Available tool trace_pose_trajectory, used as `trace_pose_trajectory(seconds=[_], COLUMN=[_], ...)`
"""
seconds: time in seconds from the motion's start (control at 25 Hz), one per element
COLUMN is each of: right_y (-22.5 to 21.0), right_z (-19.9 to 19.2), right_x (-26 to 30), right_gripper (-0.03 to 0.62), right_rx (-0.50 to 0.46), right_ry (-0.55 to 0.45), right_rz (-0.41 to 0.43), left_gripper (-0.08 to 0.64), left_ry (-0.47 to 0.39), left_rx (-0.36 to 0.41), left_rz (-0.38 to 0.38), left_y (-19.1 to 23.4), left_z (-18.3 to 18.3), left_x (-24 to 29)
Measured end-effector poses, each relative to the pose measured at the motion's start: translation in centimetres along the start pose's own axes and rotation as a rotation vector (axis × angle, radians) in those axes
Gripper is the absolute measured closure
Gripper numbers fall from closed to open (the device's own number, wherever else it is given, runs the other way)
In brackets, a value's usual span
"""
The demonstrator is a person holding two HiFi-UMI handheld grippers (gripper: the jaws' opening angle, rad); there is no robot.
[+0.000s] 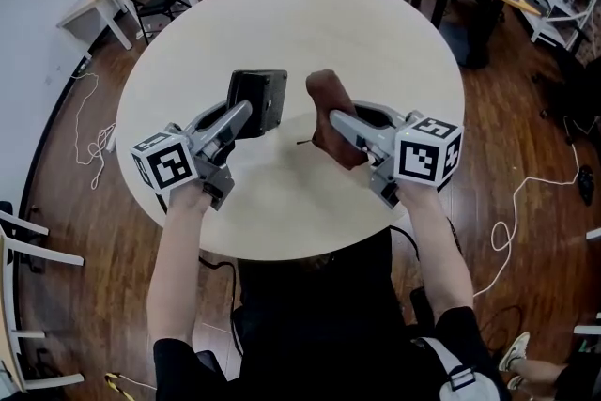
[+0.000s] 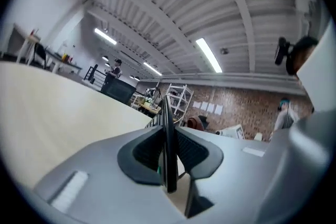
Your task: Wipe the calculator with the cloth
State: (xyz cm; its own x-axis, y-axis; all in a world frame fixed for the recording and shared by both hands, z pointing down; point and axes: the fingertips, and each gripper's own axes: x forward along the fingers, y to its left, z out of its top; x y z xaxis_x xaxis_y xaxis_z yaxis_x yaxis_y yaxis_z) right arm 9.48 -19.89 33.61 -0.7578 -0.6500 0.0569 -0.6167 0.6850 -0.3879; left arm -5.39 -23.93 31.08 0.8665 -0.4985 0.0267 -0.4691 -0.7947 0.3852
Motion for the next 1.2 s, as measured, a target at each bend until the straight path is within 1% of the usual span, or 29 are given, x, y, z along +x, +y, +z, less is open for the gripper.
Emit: trace_pose_trajectory(seconds=[0.12,0.16,0.24,0.32,0.44,0.56,0.68,0.8,0.92,1.08,1.16,1.2], right_y=[-0.3,-0.3,-0.2,0.4,2.1,3.1,2.0,0.2,-2.1,-5.3,-6.4,-6.3], right_z=[0.0,0.2,0.5,0.9,2.0,2.2,0.8,-0.5,-1.4,-1.8,-1.4,-1.0], right_x=[1.8,2.4,3.7,5.1,7.7,10.2,11.3,11.5,11.6,11.7,11.1,10.7], right_gripper=[0.495,0.495,0.495,0.495,0.495,0.495,0.495,0.495,0.495,0.495,0.495,0.495], right_rx=[-0.029,-0.035,-0.044,-0.054,-0.057,-0.023,0.003,0.009,-0.02,-0.098,-0.077,-0.052], right_ry=[0.02,0.026,0.032,0.033,0.009,-0.014,0.016,0.063,0.14,0.236,0.225,0.198], right_rz=[-0.019,-0.022,-0.024,-0.013,0.023,0.049,0.037,-0.018,-0.101,-0.236,-0.262,-0.25], left_gripper=[0.491,0.491,0.491,0.491,0.491,0.491,0.489,0.489,0.489,0.489,0.491,0.491], left_ry=[-0.053,-0.068,-0.087,-0.089,-0.085,-0.088,-0.095,-0.097,-0.122,-0.16,-0.181,-0.192], left_rx=[-0.199,-0.253,-0.312,-0.327,-0.32,-0.288,-0.236,-0.213,-0.272,-0.33,-0.364,-0.383], left_rz=[-0.042,-0.056,-0.076,-0.094,-0.123,-0.142,-0.138,-0.125,-0.155,-0.163,-0.163,-0.163], left_y=[1.4,1.8,2.3,2.4,2.0,1.5,1.4,1.9,1.9,2.5,2.7,2.8], left_z=[-0.4,-0.6,-0.7,-0.8,-0.8,-0.9,-1.1,-1.4,-1.4,-1.2,-1.2,-1.2], left_x=[-0.9,-1.2,-1.6,-1.7,-1.6,-1.4,-1.3,-1.8,-1.6,-2.1,-2.2,-2.2])
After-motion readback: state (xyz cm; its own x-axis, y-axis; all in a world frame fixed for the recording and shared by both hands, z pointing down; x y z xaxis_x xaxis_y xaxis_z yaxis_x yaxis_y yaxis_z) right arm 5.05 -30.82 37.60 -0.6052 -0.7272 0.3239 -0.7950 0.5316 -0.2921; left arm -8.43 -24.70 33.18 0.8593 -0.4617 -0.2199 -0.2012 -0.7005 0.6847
